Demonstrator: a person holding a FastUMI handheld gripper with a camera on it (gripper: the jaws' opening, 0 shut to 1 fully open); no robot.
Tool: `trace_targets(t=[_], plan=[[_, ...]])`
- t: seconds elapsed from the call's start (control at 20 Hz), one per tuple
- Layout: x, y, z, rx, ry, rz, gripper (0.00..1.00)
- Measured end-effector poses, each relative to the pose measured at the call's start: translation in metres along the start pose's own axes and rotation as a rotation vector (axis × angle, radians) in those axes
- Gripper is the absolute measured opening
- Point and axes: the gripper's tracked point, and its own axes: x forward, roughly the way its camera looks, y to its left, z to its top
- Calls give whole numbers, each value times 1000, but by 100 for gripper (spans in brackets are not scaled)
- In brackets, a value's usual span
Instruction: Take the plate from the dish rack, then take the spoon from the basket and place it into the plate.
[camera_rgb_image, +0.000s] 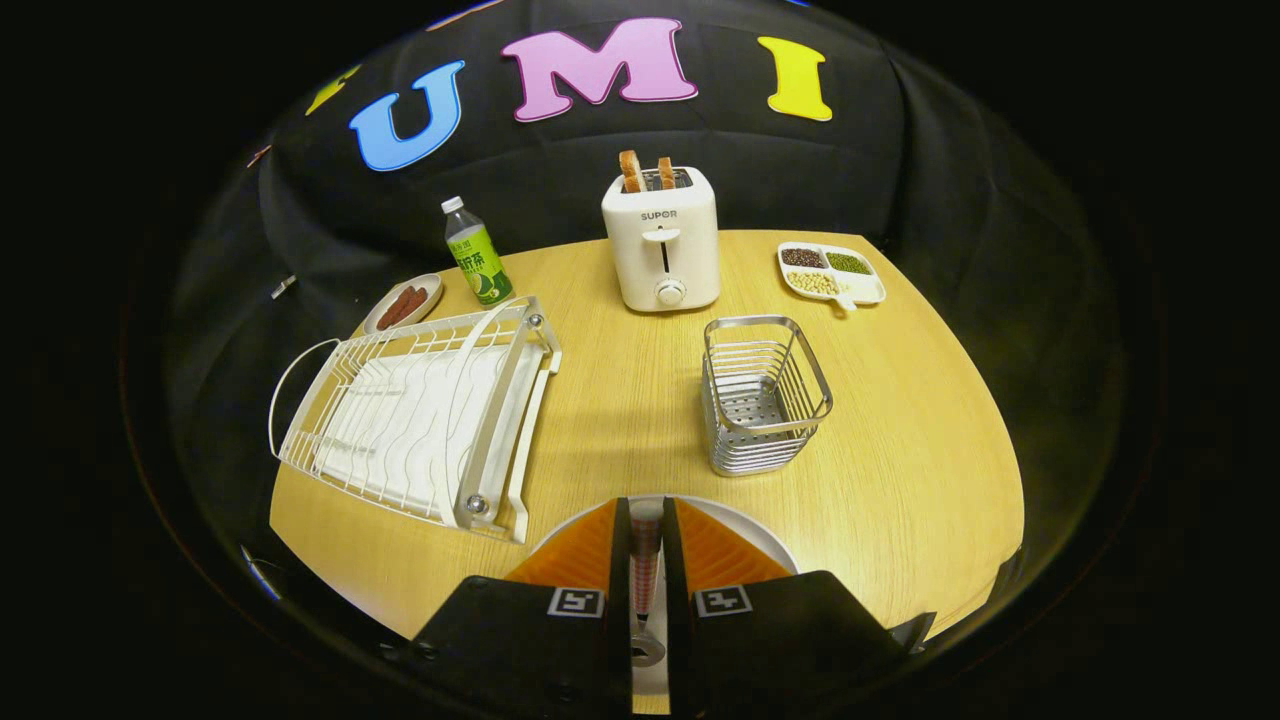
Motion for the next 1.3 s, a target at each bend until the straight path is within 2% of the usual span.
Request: trace_targets(t=[0.1,0.25,0.35,0.6,0.8,1.05,1.3], plan=[[-4,-1,9,12,-23,-5,23],[-25,-7,39,-16,-136,-13,96],[-49,-11,68,-32,-235,-21,99],[-124,-24,140,-35,-481,-48,99],[-180,-29,179,-26,-629,-65,99],[-229,-29,194,-24,-677,-69,99],[-251,-37,197,-9,-714,-73,99]])
